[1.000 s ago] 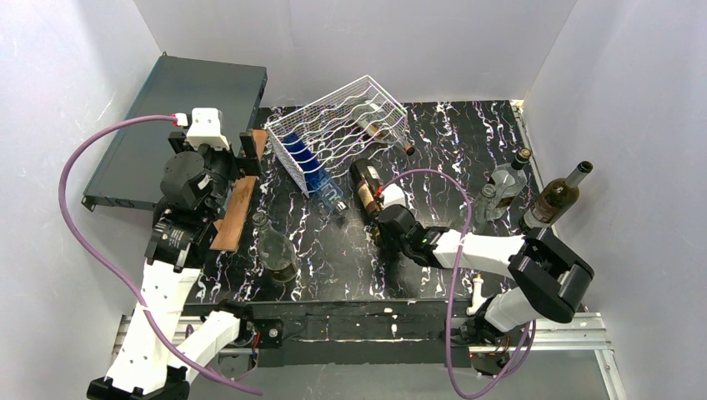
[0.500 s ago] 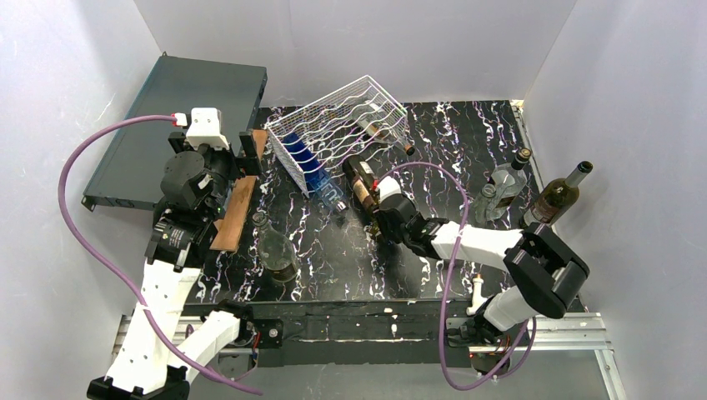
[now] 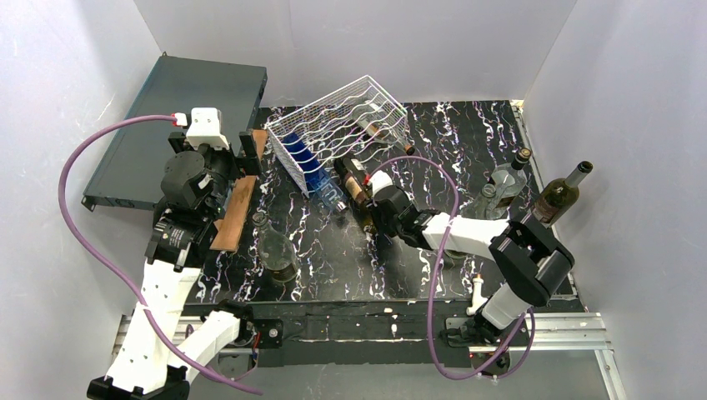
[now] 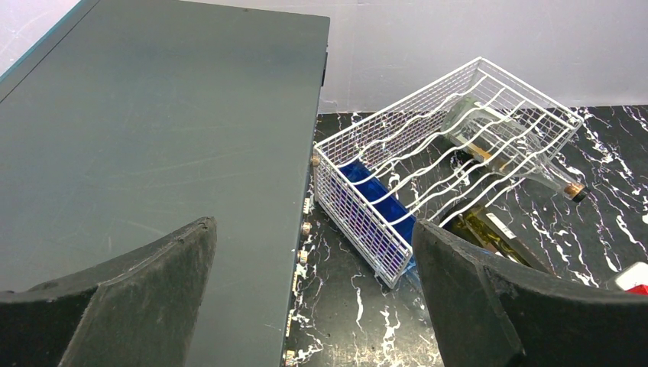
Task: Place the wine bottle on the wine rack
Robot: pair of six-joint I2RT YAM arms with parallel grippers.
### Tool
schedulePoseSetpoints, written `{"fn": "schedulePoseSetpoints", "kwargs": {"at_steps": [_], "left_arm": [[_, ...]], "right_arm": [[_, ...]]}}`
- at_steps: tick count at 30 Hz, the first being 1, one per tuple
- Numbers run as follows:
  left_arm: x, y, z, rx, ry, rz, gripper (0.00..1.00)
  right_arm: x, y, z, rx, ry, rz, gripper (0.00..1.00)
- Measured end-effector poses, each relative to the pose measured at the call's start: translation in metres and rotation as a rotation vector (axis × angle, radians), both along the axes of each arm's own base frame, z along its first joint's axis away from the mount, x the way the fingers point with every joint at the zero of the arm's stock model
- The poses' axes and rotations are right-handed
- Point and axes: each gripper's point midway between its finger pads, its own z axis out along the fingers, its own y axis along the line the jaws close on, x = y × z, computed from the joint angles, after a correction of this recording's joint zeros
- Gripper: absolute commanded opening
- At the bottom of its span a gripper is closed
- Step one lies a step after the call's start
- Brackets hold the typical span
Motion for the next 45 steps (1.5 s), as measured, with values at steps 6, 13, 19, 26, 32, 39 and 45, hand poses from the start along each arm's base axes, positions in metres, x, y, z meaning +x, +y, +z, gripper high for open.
{"fn": "schedulePoseSetpoints", "kwargs": {"at_steps": [6, 13, 19, 26, 32, 39, 45], "left_arm": [[0.000, 0.000, 0.000, 0.000, 0.000, 0.002, 0.99], [0.001, 0.000, -0.001, 0.001, 0.002, 0.003, 0.99], [0.001, 0.000, -0.001, 0.001, 0.002, 0.000, 0.99], [0.001, -0.001, -0.001, 0.001, 0.002, 0.000, 0.99], [0.001, -0.001, -0.001, 0.001, 0.002, 0.003, 0.99], [0.000, 0.000, -0.001, 0.001, 0.002, 0.003, 0.99], [0.000, -0.001, -0.001, 0.001, 0.002, 0.003, 0.99]], "right_arm": [[0.007, 0.007, 0.004, 0.003, -0.012, 0.013, 0.01], [0.032, 0.023, 0.002, -0.011, -0.020, 0.038, 0.01], [0.054, 0.035, -0.001, -0.026, -0.031, 0.060, 0.01], [0.074, 0.046, -0.008, -0.049, -0.046, 0.080, 0.01], [0.090, 0.056, -0.005, -0.051, -0.066, 0.097, 0.01], [0.105, 0.064, -0.001, -0.039, -0.089, 0.100, 0.01], [0.114, 0.068, -0.005, -0.041, -0.090, 0.101, 0.01]]}}
